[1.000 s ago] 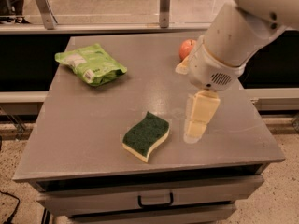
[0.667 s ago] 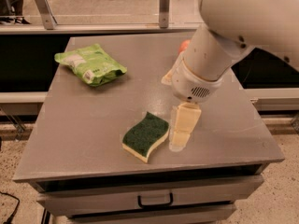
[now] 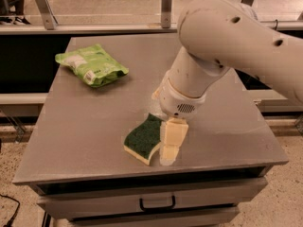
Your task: Move sponge near apple
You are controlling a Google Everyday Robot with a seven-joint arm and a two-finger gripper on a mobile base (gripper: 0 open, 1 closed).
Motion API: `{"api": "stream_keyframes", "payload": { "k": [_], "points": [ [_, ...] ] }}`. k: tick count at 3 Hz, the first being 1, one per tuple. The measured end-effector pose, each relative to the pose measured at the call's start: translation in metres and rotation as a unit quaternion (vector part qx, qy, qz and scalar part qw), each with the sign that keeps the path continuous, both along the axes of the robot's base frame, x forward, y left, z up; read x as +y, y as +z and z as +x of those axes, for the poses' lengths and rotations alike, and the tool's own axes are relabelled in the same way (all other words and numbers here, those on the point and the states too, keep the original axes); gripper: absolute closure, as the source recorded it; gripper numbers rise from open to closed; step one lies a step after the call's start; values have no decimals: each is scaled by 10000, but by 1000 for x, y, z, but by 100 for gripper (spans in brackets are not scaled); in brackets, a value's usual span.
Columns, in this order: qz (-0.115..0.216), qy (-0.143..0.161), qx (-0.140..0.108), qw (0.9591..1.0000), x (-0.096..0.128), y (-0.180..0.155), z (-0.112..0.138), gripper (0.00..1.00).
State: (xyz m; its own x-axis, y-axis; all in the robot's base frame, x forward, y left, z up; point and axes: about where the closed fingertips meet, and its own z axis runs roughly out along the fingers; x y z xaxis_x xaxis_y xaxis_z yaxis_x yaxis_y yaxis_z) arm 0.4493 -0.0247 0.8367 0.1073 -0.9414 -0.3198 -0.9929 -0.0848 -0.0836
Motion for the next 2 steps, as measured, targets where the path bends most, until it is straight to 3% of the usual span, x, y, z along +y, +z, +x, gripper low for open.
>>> {"api": "stream_keyframes", "payload": {
  "k": [1,2],
  "points": [
    [25,60,86,9999,7,-9,-6,0],
    [79,59,150,9998,10,-7,-8,23]
  ]
}}
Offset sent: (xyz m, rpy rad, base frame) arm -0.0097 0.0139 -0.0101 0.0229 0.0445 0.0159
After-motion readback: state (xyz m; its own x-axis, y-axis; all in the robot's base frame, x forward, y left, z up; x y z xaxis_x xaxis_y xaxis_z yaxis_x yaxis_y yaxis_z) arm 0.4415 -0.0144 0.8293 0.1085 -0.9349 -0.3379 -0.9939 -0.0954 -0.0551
